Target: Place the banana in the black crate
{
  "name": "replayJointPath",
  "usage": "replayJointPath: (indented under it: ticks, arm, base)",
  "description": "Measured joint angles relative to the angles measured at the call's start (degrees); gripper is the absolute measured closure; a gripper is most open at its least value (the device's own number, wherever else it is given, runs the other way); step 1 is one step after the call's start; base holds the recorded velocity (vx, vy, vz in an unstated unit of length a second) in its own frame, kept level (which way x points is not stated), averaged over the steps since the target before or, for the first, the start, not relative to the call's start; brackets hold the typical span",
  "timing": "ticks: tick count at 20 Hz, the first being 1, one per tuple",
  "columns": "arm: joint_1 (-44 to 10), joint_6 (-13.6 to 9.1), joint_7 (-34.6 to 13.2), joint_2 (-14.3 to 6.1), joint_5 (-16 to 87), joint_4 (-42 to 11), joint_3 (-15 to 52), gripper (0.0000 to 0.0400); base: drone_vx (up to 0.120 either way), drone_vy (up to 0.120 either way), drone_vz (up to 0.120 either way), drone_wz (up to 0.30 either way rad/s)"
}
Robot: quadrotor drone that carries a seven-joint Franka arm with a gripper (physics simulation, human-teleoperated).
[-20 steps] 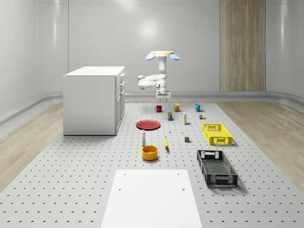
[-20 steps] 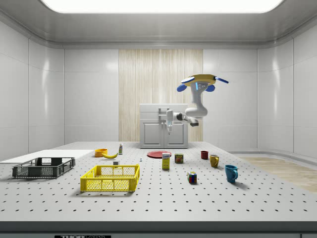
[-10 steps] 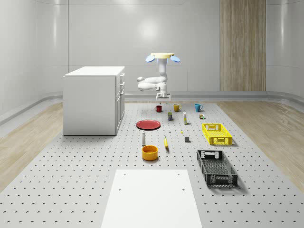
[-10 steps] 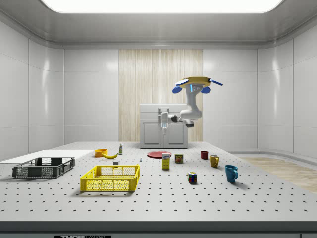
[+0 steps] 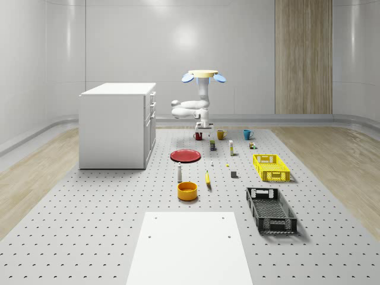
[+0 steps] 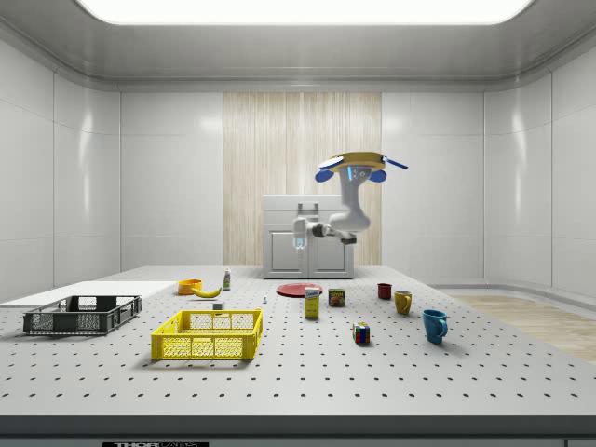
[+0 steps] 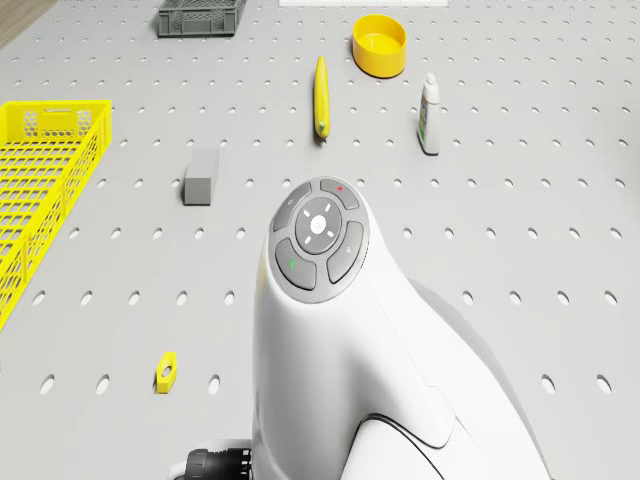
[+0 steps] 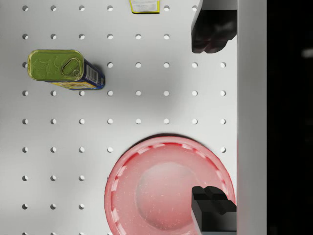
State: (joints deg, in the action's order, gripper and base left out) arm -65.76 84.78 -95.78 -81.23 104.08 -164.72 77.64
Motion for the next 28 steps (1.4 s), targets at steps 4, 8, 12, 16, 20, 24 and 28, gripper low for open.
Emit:
replayJointPath:
  ticks: [4,8,12,16,20,24,28]
  arm:
    - [-0.13,0.52,-0.11,-0.56,-0.24,0.03,0.1,0.0]
    - [-0.25,1.01,-0.22,-1.09,-0.46,0.05,0.19,0.0]
    - [-0.37,1.49,-0.31,-1.59,-0.68,0.07,0.28,0.0]
    - [-0.48,1.93,-0.4,-2.07,-0.88,0.1,0.36,0.0]
    - [-0.58,2.36,-0.49,-2.53,-1.07,0.12,0.44,0.0]
    - [-0.68,2.77,-0.57,-2.96,-1.25,0.14,0.51,0.0]
    - [-0.77,3.15,-0.65,-3.37,-1.42,0.15,0.57,0.0]
  base:
    - [0.12,0.0,-0.02,0.0]
    - [0.12,0.0,-0.12,0.0]
    - [0.12,0.0,-0.01,0.0]
    - [0.12,0.0,-0.11,0.0]
    - [0.12,0.0,-0.08,0.0]
    - [0.12,0.0,-0.08,0.0]
    - [0.12,0.0,-0.01,0.0]
